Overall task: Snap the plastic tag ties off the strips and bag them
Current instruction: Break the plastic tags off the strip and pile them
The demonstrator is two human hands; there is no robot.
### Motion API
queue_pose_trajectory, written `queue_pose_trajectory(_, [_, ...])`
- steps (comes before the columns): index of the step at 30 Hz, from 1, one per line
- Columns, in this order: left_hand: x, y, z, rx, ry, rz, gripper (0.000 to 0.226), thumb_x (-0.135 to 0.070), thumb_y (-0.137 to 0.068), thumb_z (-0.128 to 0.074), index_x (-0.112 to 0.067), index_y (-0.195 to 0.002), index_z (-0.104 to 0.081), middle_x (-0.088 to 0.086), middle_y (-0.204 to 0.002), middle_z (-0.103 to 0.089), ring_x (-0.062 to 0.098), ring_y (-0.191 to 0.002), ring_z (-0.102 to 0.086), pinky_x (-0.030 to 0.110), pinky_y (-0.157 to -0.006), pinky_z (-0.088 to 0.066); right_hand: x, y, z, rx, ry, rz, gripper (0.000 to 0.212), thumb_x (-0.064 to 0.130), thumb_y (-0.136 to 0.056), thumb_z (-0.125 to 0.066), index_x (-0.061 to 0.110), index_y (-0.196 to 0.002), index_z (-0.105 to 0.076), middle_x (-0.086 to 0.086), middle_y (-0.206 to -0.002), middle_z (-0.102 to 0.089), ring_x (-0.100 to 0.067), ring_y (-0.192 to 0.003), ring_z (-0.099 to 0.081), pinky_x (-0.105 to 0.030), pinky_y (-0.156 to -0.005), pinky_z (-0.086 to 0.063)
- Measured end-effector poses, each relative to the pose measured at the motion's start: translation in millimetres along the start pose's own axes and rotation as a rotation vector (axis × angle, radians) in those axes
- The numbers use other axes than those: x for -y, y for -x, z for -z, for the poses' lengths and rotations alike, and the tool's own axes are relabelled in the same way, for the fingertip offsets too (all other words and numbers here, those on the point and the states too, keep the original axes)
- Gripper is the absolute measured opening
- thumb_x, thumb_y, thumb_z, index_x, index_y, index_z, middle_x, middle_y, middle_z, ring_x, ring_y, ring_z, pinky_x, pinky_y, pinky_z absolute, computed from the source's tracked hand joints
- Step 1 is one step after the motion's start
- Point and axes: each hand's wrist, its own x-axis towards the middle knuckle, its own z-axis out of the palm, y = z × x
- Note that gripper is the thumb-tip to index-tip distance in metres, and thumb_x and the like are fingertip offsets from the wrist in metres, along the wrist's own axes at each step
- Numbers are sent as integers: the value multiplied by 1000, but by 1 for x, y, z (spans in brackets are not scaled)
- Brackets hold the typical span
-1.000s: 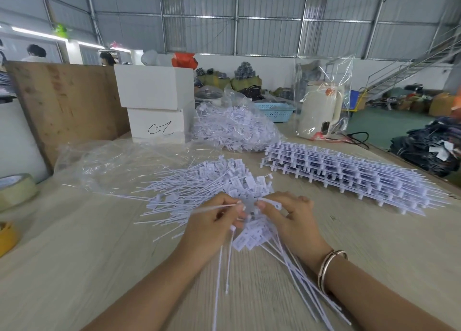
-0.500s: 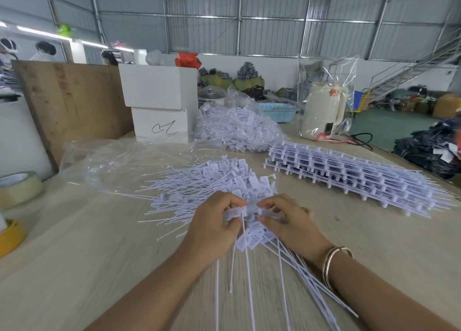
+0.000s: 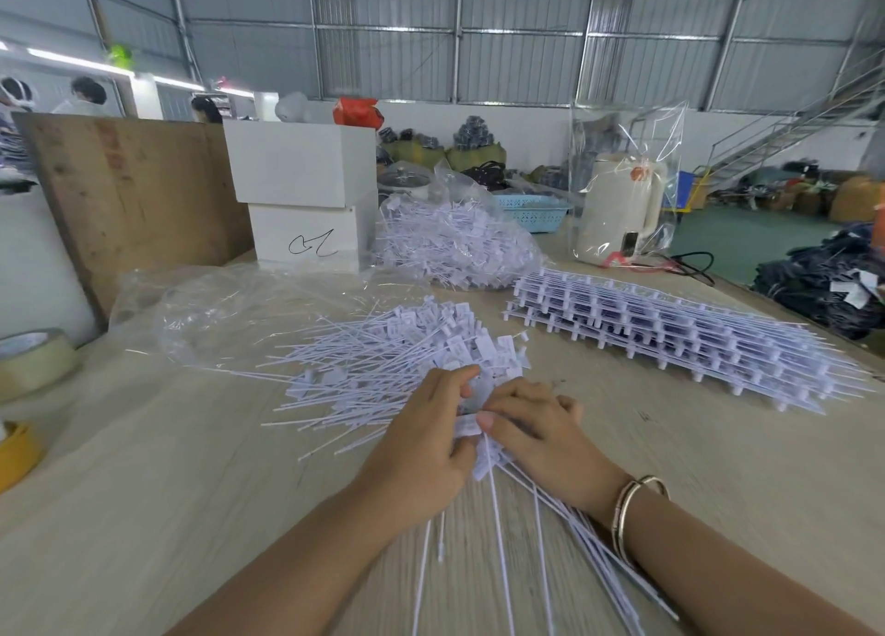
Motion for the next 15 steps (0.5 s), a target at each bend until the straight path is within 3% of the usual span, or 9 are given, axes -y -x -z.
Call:
queue_pose_trajectory(3, [-4, 1, 0, 16, -1, -53, 56, -8, -86, -50, -19, -139, -35, -9, -118, -37, 5, -111, -42, 15, -91, -36, 1, 1, 2, 35, -57, 16, 31, 37, -94, -50, 25, -68, -61, 14, -92, -53, 1, -100, -43, -35, -94, -18])
queue_pose_trajectory(6, [-6, 2, 0, 41, 2, -72, 51, -10, -86, -49, -16, -136, -41, -4, -122, -41, 10, -115, -44, 29, -95, -40, -1, 0, 2, 77, -123, 12, 26, 29, -93, -54, 14, -74, -66, 11, -96, -55, -5, -105, -45, -37, -98, -21])
queue_pose_trajectory(8, [-7, 1, 1, 37, 2, -82, 48, -20, -84, -48, -18, -132, -45, -5, -120, -45, 9, -112, -46, 28, -93, -40, -2, -1, 3, 44, -236, -8, 19, 17, -90, -56, 11, -77, -68, 5, -96, -58, -10, -103, -50, -34, -98, -27])
queue_pose_trajectory(11, [-6, -1, 5, 19, -30, -78, 41, -34, -86, -44, -21, -123, -55, -9, -112, -53, 6, -103, -49, 26, -87, -40, -3, -3, 7, -82, -484, -73, 20, 2, -89, -52, 8, -73, -63, -1, -81, -54, -9, -81, -53, -20, -79, -38])
queue_pose_trajectory(15, [3, -2, 10, -7, 14, 6, 37, -10, -84, -43, -23, -116, -59, -16, -101, -54, -1, -90, -49, 23, -77, -41, -12, -7, 9, -207, -681, -212, 26, 4, -91, -48, 11, -68, -57, -1, -73, -53, -9, -67, -50, -19, -66, -42])
